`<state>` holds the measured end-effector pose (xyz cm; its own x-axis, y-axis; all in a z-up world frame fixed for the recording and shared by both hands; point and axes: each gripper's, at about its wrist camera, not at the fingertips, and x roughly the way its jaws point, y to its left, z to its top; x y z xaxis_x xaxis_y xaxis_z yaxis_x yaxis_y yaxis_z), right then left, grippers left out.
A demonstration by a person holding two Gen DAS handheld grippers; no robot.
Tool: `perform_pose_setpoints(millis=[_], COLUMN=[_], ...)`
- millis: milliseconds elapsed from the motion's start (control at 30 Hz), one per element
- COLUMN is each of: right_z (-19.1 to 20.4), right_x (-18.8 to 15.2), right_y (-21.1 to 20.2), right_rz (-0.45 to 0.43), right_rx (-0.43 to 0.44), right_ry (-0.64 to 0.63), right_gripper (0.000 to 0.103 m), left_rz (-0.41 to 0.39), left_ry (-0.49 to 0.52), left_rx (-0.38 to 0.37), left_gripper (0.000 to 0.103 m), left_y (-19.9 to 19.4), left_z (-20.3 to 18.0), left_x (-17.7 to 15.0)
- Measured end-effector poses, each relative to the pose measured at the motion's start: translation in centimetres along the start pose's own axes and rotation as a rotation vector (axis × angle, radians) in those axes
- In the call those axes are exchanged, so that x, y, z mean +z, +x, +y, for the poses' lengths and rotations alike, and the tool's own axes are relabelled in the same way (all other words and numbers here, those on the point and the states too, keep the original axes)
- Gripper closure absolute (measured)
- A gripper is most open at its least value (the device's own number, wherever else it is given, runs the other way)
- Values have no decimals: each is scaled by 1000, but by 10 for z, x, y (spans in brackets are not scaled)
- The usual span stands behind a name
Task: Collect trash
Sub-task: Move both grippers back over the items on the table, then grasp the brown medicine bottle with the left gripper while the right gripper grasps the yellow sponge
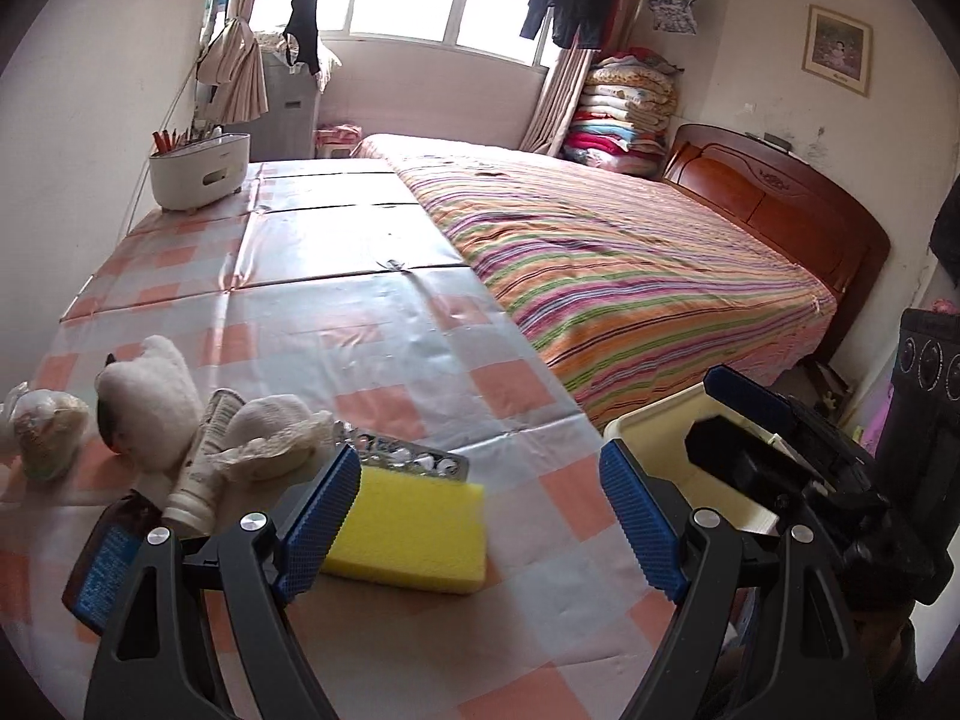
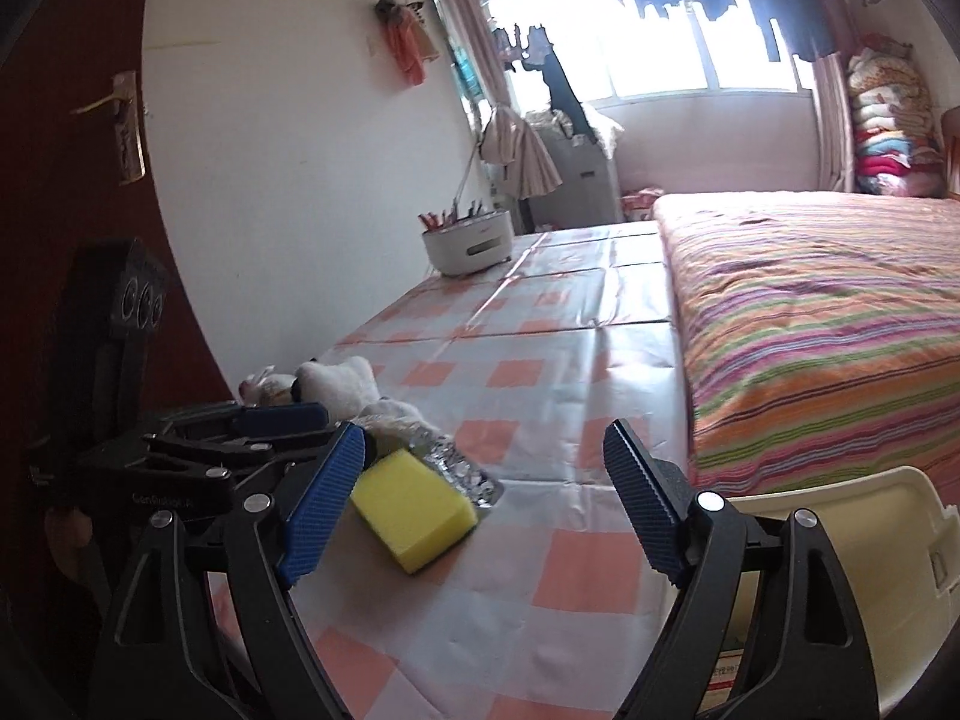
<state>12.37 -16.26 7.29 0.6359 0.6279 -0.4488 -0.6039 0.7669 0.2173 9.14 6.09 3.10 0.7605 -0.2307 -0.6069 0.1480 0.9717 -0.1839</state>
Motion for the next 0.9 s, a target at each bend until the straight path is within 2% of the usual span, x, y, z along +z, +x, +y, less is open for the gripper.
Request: perform_pose_setpoints(millis=[233, 600, 900], right_z=[41, 64, 76], right_x=[-9, -22, -29], right_y=[29, 60, 83], right_rz=[87, 207, 283], right_rx=[80, 133, 108], right_ry=[-108, -171, -213], right_gripper=[22, 20, 20], left_rz=[-4, 66, 136], left_ry=[-82, -156, -232], left_rx=[74, 201, 202], left_gripper=[23, 23, 23], left_y=[-18, -34, -31], left_z=[53, 119, 153], left_x=[-8, -26, -44])
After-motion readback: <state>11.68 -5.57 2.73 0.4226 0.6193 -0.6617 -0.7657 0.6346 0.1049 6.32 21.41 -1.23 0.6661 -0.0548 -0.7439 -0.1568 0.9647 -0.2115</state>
